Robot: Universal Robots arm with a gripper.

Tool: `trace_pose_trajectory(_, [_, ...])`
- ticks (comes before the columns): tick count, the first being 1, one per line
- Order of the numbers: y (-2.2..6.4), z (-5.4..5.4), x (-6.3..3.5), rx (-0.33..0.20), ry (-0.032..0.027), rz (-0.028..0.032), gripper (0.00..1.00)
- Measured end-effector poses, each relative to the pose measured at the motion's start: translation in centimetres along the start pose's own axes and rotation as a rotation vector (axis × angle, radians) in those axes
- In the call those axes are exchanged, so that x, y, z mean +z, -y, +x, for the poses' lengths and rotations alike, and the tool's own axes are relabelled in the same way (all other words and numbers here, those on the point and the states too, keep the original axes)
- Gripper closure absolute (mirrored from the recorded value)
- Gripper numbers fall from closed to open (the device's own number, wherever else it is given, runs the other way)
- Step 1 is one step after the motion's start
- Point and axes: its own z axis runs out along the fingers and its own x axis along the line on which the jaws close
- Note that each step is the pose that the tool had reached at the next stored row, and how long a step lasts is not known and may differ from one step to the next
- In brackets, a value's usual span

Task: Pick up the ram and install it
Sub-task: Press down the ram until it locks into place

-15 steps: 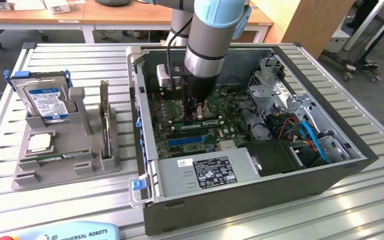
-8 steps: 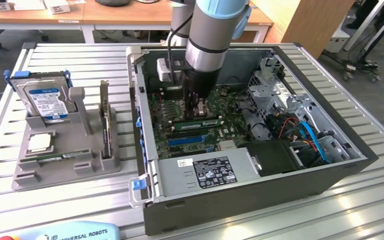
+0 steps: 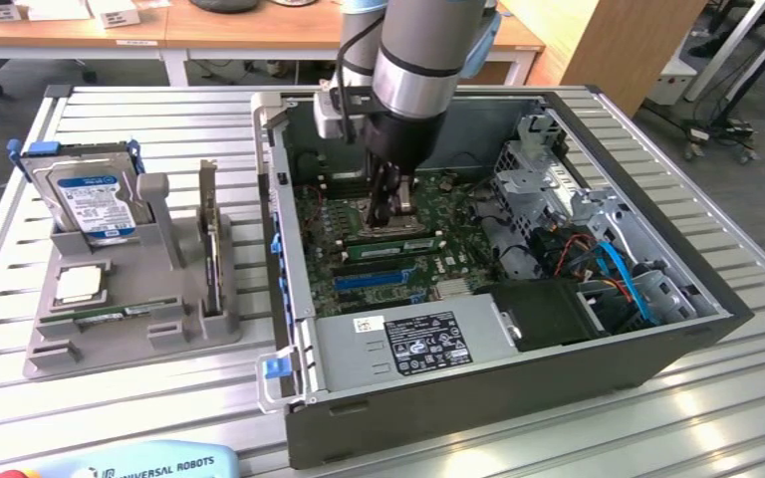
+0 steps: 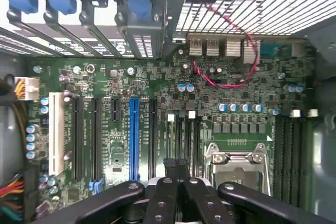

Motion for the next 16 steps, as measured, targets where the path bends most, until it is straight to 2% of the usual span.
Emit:
trace_pose_trajectory(5, [-0.05, 0.0, -1.20, 0.000, -0.0001, -0.0001, 0.90])
trace_pose_trajectory(13, [-0.04, -0.1, -1.26, 0.000, -0.0004, -0.0001, 0.90])
trace_pose_trajectory(16, [0.28, -0.1, -1.29, 0.000, -0.0006, -0.0002, 0.90])
